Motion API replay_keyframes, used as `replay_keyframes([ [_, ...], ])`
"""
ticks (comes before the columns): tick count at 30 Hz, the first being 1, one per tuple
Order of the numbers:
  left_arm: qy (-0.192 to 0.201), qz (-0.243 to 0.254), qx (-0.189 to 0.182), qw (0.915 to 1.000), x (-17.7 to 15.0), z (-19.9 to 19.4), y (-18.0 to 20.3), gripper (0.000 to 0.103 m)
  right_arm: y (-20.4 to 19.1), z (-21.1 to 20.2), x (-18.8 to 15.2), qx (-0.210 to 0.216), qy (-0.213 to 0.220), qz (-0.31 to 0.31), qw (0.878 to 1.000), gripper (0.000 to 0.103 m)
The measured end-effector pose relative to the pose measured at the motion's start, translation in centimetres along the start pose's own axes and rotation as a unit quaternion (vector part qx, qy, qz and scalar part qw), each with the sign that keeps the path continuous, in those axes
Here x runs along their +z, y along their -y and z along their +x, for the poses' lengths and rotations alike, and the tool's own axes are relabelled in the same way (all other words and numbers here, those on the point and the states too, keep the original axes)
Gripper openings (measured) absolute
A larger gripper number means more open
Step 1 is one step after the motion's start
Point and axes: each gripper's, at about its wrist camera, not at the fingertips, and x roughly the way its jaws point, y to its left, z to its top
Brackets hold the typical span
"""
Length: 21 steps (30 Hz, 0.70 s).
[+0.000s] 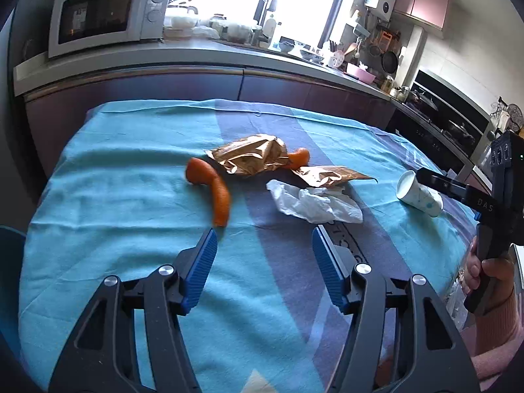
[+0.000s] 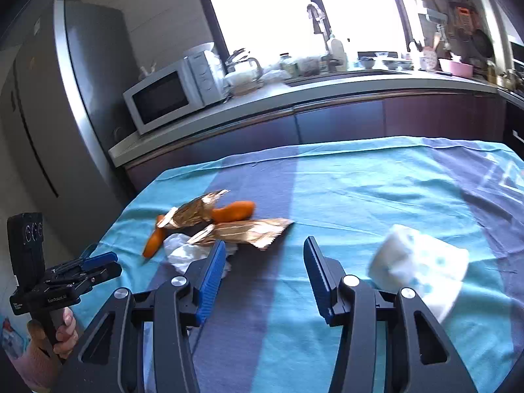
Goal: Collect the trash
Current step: 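Grasp the tipped paper cup with the right tool while the left tool grasps the white plastic bag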
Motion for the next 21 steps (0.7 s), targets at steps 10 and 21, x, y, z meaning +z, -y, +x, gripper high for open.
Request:
replay_keyframes([
  [10,-0.058,-0.013,-0.031,0.9977,2.1,5.8,2.6,0.064,8.6,-3.6,-1.6,-0.071,0.025,0.086,0.993,0.047],
  [21,-0.094,-0.022,-0.027,0.995,2.9,9.0,4.0,0.048,11.1,-3.1,-3.5,-0.006,0.003,0.14,0.99,0.046],
])
